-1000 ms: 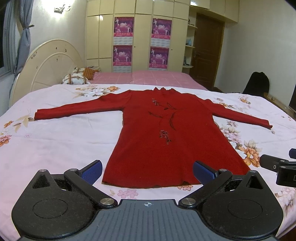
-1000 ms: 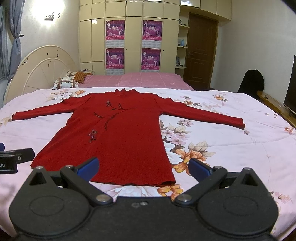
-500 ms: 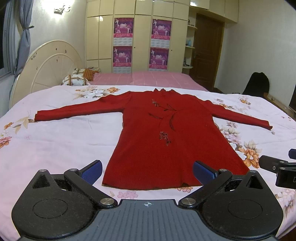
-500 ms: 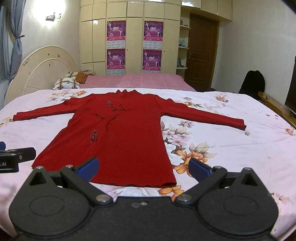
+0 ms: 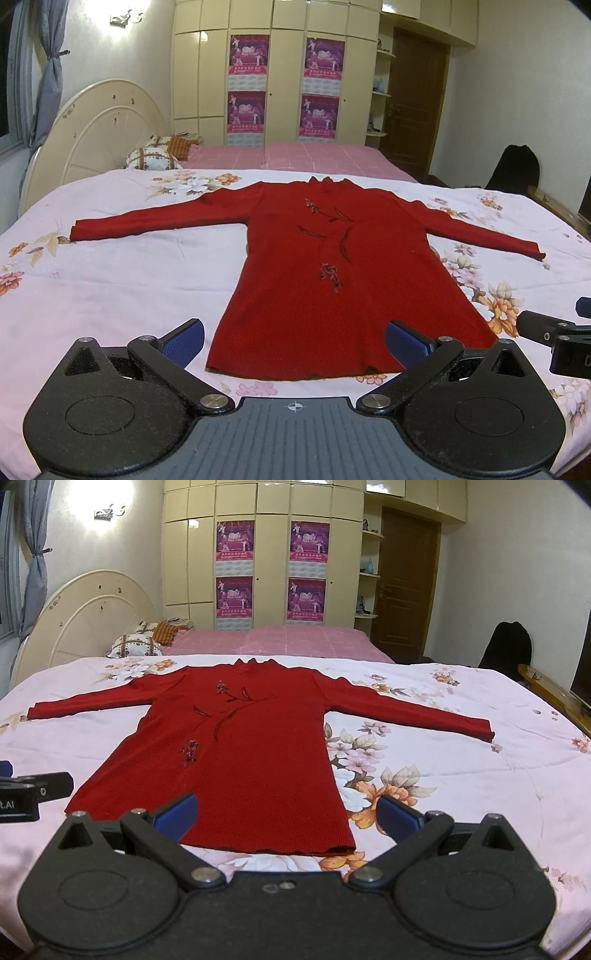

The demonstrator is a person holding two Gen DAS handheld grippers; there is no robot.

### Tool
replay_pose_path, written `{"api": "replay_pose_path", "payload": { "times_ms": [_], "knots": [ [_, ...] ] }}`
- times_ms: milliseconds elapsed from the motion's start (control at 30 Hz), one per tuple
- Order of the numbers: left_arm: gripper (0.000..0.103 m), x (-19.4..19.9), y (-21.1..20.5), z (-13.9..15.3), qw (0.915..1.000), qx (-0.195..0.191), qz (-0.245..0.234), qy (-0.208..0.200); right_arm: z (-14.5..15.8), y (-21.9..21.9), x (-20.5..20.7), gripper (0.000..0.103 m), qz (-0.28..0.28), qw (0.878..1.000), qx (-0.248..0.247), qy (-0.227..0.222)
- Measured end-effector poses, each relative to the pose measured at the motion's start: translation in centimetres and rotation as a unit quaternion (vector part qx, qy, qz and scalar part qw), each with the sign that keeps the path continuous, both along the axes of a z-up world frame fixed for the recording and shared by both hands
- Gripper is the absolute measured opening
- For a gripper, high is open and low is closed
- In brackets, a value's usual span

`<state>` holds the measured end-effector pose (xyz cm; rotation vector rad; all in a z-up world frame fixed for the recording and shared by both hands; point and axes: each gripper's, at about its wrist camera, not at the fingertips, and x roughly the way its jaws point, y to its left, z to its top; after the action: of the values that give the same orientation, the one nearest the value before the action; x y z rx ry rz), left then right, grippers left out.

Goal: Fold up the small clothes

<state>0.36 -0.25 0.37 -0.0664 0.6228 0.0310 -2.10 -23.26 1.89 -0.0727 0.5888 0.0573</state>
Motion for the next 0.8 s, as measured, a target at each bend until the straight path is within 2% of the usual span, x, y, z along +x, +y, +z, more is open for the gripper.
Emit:
{"api": "replay_pose_path", "payload": {
  "times_ms": [800],
  "knots": [
    [0.103,0.24,0.37,-0.44,1.0,-0.001,0.005,0.006,-0.23,0.15,0.59,0.102,0.004,1.0,0.0,0.003]
  ]
}}
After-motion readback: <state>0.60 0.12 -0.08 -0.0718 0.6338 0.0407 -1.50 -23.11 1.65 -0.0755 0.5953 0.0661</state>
